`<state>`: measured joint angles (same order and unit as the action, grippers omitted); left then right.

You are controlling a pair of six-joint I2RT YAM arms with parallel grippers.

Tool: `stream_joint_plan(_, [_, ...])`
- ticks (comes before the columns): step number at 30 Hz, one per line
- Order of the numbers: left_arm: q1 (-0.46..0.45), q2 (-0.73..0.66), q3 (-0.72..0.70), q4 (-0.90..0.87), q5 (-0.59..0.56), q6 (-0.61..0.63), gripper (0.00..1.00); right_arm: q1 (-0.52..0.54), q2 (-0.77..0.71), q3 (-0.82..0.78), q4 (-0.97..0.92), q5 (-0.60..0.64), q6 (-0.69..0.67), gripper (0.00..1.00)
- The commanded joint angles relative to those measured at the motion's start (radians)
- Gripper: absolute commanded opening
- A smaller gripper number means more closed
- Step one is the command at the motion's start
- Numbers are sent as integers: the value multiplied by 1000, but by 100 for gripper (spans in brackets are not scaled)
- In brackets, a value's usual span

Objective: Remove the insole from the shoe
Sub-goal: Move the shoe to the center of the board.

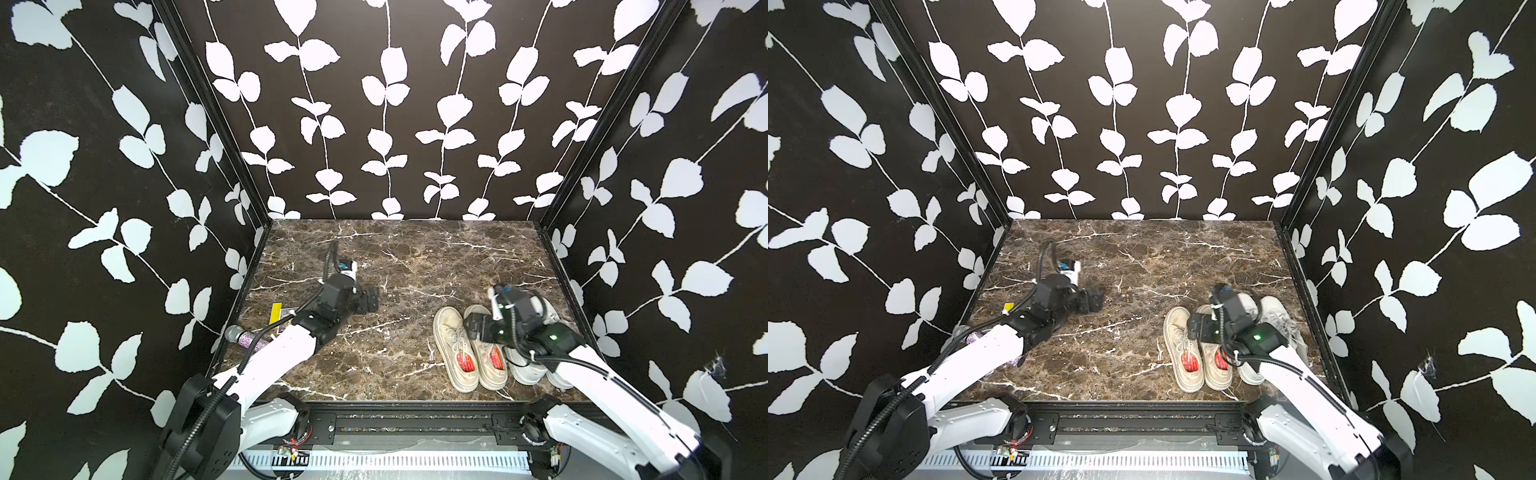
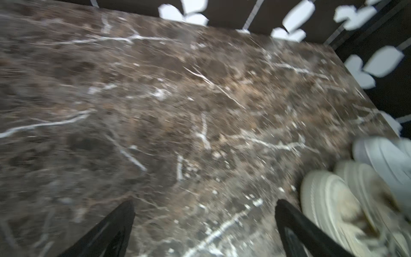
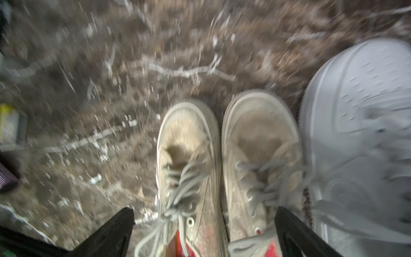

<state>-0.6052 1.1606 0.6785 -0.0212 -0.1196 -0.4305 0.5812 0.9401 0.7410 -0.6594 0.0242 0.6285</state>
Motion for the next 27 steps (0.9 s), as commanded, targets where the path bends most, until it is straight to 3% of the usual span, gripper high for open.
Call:
stream_joint_plan(1, [-53,3,1,-1,-36,-11,100,74,51,41,-103,93,30,97])
stream_joint_plan(10, [-71,37,-45,47,-33,-35,99,299,207,75,-84,117,126,89])
stream_joint_plan(18, [-71,26,-62,61,-46,-25,100,325,355,92,-84,171,151,88])
stream_joint_plan(27, [-71,30,-88,87,-49,-30,99,333,488,133,55,93,143,79])
